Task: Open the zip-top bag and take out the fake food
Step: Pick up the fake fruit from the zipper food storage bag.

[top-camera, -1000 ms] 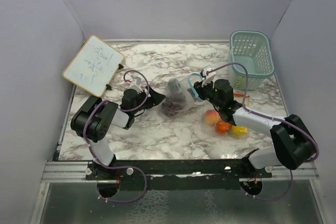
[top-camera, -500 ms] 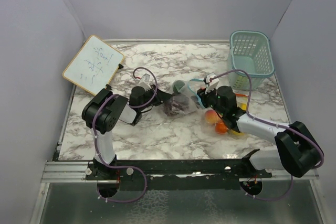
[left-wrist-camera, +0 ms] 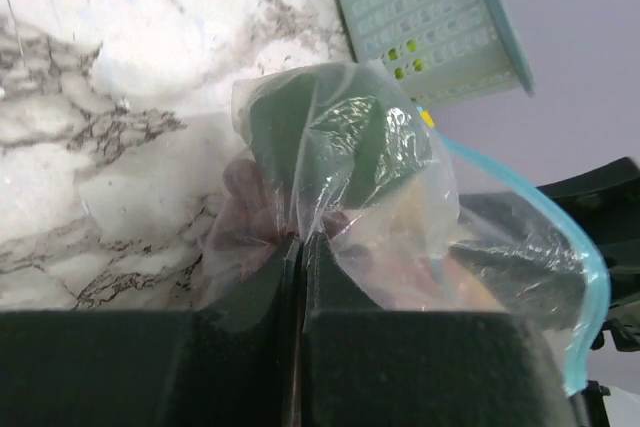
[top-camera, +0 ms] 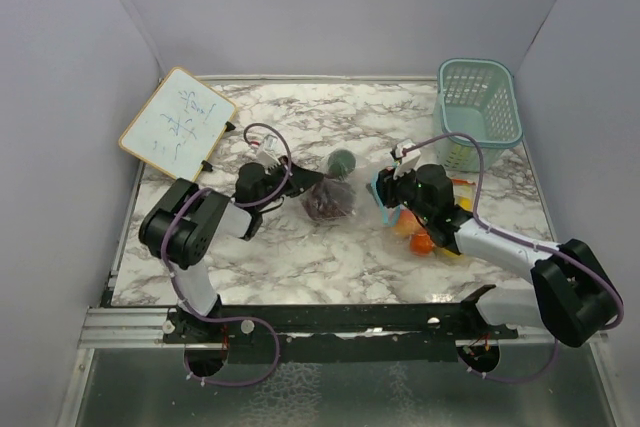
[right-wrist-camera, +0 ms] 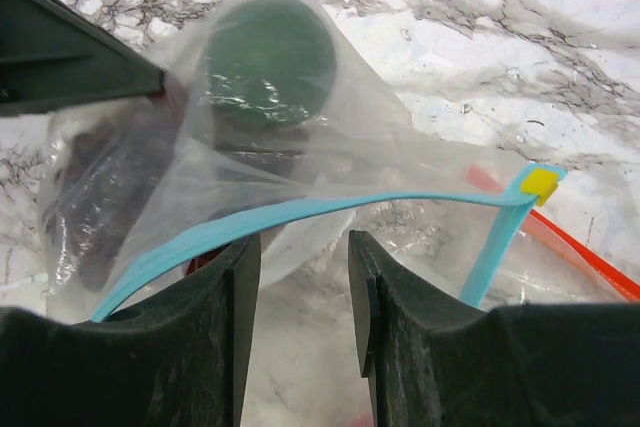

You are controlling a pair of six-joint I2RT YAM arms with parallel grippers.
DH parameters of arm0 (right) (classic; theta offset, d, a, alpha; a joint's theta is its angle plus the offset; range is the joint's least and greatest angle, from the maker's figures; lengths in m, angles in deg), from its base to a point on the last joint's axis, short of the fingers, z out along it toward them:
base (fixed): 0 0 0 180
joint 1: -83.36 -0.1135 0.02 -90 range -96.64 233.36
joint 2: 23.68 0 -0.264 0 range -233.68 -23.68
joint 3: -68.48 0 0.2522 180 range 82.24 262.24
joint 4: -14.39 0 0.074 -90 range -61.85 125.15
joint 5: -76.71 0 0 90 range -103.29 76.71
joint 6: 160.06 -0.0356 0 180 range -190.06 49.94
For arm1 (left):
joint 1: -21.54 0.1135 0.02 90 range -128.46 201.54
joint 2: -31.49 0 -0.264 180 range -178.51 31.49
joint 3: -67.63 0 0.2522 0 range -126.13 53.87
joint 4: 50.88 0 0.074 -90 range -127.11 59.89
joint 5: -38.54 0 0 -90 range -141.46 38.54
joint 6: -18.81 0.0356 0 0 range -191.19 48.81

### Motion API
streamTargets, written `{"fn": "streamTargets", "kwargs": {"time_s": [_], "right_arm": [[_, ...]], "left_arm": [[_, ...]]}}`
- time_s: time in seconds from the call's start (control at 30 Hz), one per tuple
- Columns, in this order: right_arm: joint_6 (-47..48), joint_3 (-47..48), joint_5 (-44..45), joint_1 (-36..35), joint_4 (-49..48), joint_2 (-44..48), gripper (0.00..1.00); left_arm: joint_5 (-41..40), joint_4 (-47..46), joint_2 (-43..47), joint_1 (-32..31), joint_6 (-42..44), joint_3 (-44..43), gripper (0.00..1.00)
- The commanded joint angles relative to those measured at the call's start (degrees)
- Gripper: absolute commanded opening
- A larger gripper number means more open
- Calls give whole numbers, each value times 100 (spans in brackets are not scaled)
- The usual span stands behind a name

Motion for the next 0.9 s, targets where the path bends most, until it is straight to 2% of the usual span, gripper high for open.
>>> {"fn": "streamTargets", "kwargs": {"time_s": [0.0, 0.13, 0.23, 0.47, 0.73, 0.87], "right_arm": [[2, 169, 188, 22, 272, 57, 41], [-60, 219, 17, 22, 244, -214, 42], [-287, 118, -253, 24, -144, -388, 42], [-631, 152, -685, 22, -633, -1033, 42], [-819, 191, -732, 22, -688, -1414, 42], [-983, 234, -932, 22, -627, -1698, 43]], "left_arm": [[-155, 429, 1102, 84, 444, -67, 0], [-224, 1058, 1762, 44, 669, -152, 0], [-315, 1657, 1919, -16, 1034, -286, 0], [-284, 1319, 1409, -22, 941, -12, 0], [-785, 1996, 1339, 123, 1415, 12, 0], [-639, 1784, 1233, 246, 1360, 150, 0]]}}
